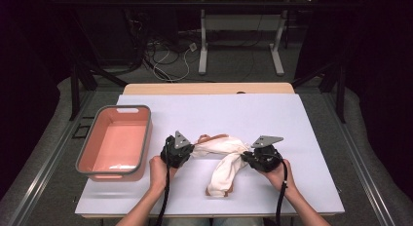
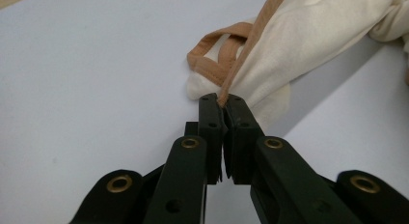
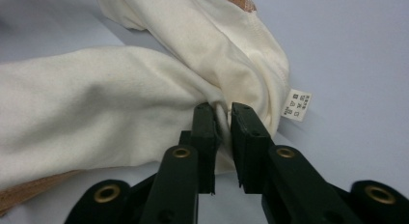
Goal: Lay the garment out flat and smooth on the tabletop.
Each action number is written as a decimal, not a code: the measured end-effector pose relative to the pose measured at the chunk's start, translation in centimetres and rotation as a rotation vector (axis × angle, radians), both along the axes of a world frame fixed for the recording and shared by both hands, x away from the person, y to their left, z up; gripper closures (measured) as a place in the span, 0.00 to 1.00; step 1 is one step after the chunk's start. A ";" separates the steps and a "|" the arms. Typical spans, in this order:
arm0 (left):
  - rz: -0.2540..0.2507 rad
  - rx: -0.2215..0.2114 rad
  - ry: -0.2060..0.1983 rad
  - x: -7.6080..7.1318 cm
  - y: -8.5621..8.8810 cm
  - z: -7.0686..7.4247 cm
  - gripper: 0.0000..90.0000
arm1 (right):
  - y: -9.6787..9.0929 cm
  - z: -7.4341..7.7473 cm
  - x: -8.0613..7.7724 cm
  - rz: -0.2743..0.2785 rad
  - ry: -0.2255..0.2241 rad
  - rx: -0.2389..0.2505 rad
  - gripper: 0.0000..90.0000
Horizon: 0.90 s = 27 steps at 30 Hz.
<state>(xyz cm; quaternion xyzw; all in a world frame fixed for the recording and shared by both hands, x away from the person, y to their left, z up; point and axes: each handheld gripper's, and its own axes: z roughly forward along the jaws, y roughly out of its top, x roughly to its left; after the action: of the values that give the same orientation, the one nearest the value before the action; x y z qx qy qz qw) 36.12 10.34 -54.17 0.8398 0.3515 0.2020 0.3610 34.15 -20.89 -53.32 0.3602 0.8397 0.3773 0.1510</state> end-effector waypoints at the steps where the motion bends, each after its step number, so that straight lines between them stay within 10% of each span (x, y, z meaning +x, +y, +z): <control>1: 0.008 0.001 0.000 0.0 0.0 -0.1 0.96 | -0.1 0.1 0.0 0.000 -0.001 0.004 0.85; 16: 0.077 0.042 0.024 0.5 0.7 -0.5 0.93 | -0.9 -0.4 0.8 -0.108 0.085 0.080 0.63; 27: 0.060 0.027 0.026 -0.6 0.8 0.5 0.60 | -0.2 -1.4 1.2 -0.113 0.161 0.104 0.72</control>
<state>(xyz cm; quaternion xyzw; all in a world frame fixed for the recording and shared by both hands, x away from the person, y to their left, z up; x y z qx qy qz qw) 35.51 11.11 -53.65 0.8363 0.3784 0.2068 0.3387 35.32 -21.08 -54.74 0.4433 0.8068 0.3810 0.0854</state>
